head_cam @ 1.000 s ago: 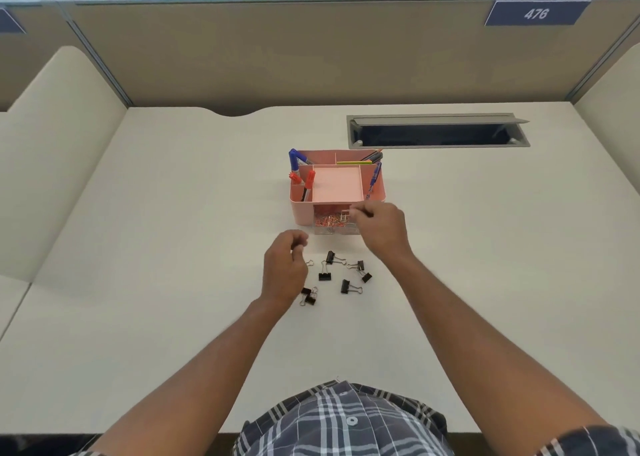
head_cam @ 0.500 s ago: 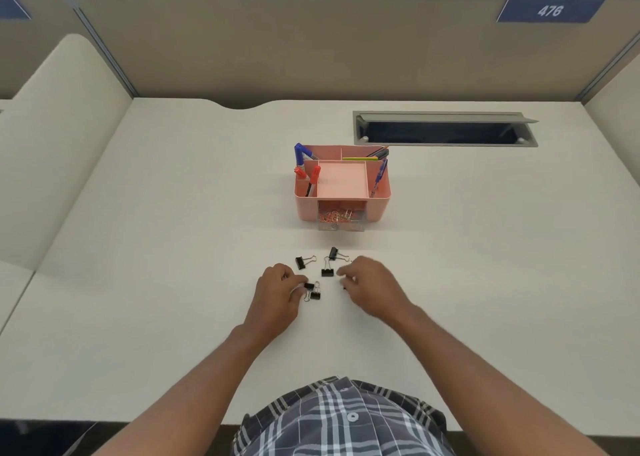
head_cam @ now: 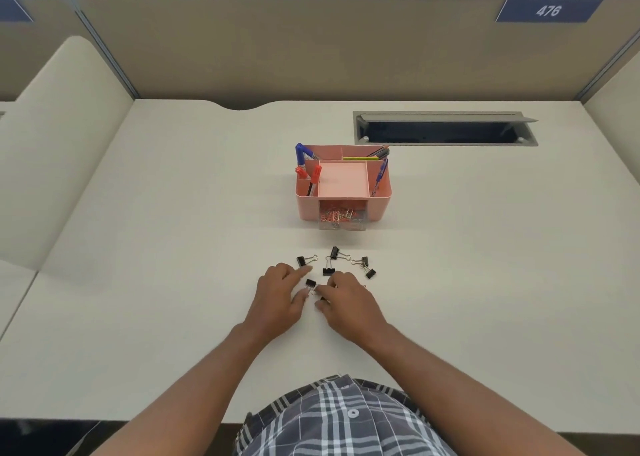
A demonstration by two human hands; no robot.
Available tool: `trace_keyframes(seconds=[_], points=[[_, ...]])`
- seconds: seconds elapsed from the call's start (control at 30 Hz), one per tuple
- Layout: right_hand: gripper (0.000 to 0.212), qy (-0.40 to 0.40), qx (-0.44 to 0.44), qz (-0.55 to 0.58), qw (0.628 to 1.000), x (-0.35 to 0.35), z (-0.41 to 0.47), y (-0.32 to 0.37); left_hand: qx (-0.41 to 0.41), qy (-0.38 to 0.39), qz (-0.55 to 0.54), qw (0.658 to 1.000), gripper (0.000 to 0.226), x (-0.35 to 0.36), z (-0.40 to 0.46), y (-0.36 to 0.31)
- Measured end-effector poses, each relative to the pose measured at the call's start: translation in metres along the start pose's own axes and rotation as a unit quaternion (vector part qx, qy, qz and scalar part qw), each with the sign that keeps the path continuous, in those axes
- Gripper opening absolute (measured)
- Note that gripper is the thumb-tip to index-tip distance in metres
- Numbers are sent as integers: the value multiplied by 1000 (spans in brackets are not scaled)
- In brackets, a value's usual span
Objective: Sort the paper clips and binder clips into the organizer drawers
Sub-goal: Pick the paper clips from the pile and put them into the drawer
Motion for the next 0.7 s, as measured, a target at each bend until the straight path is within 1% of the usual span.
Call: trace_keyframes(seconds=[0.07, 0.17, 0.3, 0.43, 0.53, 0.6, 0.67, 0.7], points=[[23, -7, 13, 1, 1000, 4, 1, 1, 18, 6, 5, 1000, 38, 1, 0, -1], [17, -28, 23, -2, 999, 7, 2, -4, 1, -10, 1, 1000, 31, 2, 1, -2], [14, -32, 37, 16, 999, 4, 7, -12, -5, -21, -2, 1000, 28, 2, 4, -2], [16, -32, 30, 44, 998, 1, 17, 1, -5, -20, -11, 1000, 30, 5, 4, -2], [20, -22, 37, 32, 999, 3, 22, 13, -9, -21, -19, 1000, 31, 7, 1, -4], [17, -21, 47, 21, 998, 6, 23, 16, -10, -24, -18, 999, 31, 6, 0, -6], [11, -19, 57, 6, 998, 6, 24, 15, 6, -19, -5, 1000, 32, 6, 0, -8], [12, -18, 59, 0, 998, 5, 24, 14, 14, -17, 3, 1000, 33, 5, 0, -9]])
Point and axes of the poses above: each hand's wrist, its own z-axis towards the middle knuckle, its own x-axis out of the palm, y = z × x, the point moved 1 cm from there along z, towards the middle knuckle, and after that the axes turned 8 degrees about x, right-handed, at the moved point
